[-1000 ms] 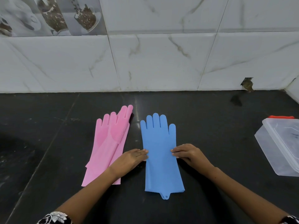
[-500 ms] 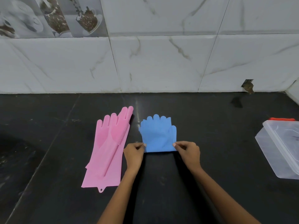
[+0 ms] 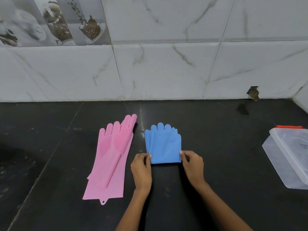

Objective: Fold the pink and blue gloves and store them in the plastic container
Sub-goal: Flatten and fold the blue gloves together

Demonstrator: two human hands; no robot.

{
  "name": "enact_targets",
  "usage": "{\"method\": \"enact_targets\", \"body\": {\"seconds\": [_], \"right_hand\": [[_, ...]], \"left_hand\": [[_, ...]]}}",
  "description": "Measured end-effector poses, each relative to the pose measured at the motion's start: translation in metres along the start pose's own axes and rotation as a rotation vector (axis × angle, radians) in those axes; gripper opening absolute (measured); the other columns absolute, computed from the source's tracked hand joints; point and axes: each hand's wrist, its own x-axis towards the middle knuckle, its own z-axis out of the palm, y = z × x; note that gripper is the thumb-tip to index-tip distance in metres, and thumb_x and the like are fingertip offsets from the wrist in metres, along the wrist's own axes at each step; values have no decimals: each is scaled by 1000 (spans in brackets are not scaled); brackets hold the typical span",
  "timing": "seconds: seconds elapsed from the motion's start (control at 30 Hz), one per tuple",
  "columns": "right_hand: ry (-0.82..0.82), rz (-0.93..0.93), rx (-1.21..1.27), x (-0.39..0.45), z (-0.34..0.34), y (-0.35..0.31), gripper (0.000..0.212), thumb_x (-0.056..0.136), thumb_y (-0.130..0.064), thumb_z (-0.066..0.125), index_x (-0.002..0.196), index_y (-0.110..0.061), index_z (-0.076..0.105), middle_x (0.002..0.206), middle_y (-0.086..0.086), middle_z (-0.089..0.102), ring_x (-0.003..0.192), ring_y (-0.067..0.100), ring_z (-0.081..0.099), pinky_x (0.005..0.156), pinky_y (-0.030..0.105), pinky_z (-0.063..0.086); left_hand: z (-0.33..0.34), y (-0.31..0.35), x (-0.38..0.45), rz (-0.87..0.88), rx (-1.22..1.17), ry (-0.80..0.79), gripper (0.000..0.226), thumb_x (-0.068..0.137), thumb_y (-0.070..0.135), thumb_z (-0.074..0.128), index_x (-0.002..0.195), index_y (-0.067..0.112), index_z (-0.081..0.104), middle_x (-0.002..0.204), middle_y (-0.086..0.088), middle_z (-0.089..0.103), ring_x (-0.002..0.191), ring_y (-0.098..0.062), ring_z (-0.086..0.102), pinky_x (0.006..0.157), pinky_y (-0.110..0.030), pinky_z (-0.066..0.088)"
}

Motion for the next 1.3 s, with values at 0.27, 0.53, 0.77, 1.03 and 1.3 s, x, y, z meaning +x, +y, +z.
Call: {"method": "enact_targets", "body": {"seconds": [0.27, 0.53, 0.77, 1.03, 1.3], "right_hand": [[-25, -58, 175, -14, -2, 11, 16, 93, -22, 54, 97, -20, 70, 87, -11, 68, 82, -1, 63, 73, 22, 53], [60, -1, 54, -8, 4, 0, 17, 75, -21, 78, 88, -13, 73, 79, -5, 70, 71, 1, 61, 67, 17, 49], [47, 64, 23, -7, 5, -8, 10, 83, -23, 69, 86, -13, 67, 72, -9, 64, 68, 2, 60, 60, 9, 40], [47, 46, -221, -16, -4, -7, 17, 85, -26, 68, 75, -14, 59, 70, -3, 63, 61, 13, 58, 60, 29, 49], [-271, -418, -601, 14, 30, -31, 49, 101, -29, 32, 147, -15, 25, 158, 8, 15, 147, 25, 10, 118, 47, 4]], "left_hand": [[4, 0, 1, -11, 97, -11, 8, 91, 14, 59, 91, 9, 65, 80, 2, 61, 68, -3, 53, 59, -8, 33], [3, 5, 3, -27, 105, -3, 10, 90, 11, 60, 82, 9, 66, 74, 1, 62, 62, -3, 52, 55, -8, 32], [0, 10, 6, -80, 154, -69, 11, 93, 12, 55, 84, 8, 61, 80, -3, 62, 69, -9, 56, 63, -20, 43], [-7, 6, -12, -37, 150, -119, 5, 89, 11, 59, 85, 14, 60, 77, 2, 62, 66, -6, 58, 59, -17, 47], [-4, 9, -10, 9, 137, -118, 17, 89, 4, 54, 92, 20, 49, 76, 1, 58, 65, -9, 57, 54, -15, 40]]}}
